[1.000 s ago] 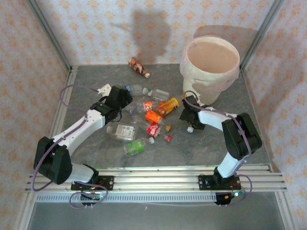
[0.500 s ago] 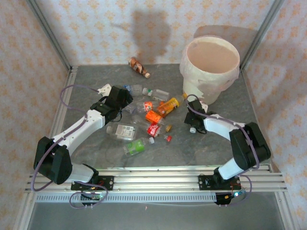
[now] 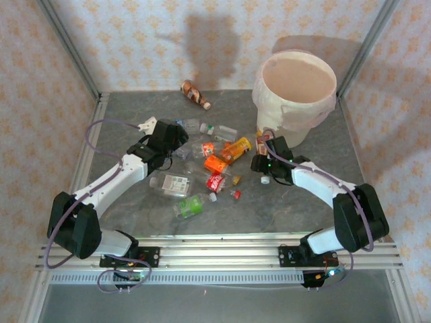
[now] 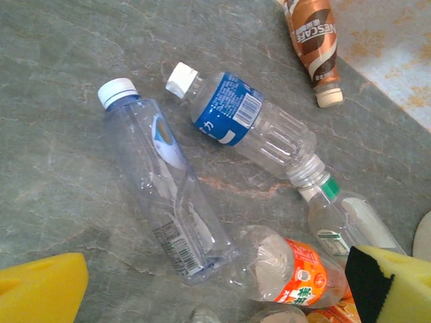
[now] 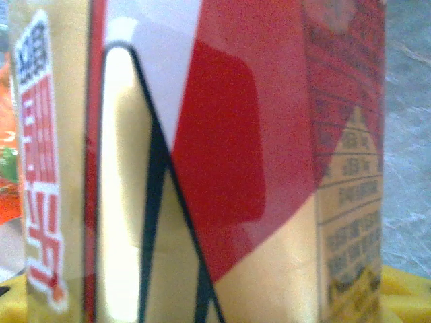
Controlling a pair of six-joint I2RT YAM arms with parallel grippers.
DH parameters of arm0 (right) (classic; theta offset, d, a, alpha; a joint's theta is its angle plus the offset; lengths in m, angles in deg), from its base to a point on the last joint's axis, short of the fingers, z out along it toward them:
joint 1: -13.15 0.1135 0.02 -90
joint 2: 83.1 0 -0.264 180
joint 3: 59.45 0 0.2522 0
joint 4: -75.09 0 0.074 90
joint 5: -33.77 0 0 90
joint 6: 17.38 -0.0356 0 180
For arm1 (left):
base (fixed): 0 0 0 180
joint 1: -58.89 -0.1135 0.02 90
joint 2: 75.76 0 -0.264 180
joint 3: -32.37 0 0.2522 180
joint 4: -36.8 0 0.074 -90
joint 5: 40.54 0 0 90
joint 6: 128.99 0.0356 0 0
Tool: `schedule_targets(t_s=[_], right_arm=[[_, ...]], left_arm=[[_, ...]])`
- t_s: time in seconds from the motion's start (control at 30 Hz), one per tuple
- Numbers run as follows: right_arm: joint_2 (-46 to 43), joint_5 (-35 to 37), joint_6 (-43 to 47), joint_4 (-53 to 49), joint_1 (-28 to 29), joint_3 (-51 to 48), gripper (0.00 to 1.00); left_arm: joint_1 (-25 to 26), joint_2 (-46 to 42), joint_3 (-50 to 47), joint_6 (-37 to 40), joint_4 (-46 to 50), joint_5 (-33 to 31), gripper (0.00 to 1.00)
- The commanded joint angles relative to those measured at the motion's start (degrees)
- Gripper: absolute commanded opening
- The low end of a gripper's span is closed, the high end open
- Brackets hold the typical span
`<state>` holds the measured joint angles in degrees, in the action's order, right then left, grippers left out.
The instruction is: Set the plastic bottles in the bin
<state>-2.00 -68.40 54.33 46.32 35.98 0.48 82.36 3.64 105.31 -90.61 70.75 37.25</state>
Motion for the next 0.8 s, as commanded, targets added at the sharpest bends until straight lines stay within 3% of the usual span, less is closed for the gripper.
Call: schedule_targets(t_s=[0.0, 0.43, 0.77], right_arm=[[-2.41, -4.88, 3.59, 0.94, 0.43, 4.44, 0.54], [-7.67, -10.75, 8.61, 1.14, 0.22, 14.25, 0.54], [-1.33, -8.91, 11.96, 3.6, -0.66, 31.71, 0.52]], left_arm=[[-0.67, 0.33, -1.08, -0.91, -1.76, 0.37, 1.0], [-0.75, -0.54, -1.17, -1.78, 0.09, -1.59, 1.0], [-0.87, -0.76, -1.35, -2.08, 0.33, -1.15, 1.0]])
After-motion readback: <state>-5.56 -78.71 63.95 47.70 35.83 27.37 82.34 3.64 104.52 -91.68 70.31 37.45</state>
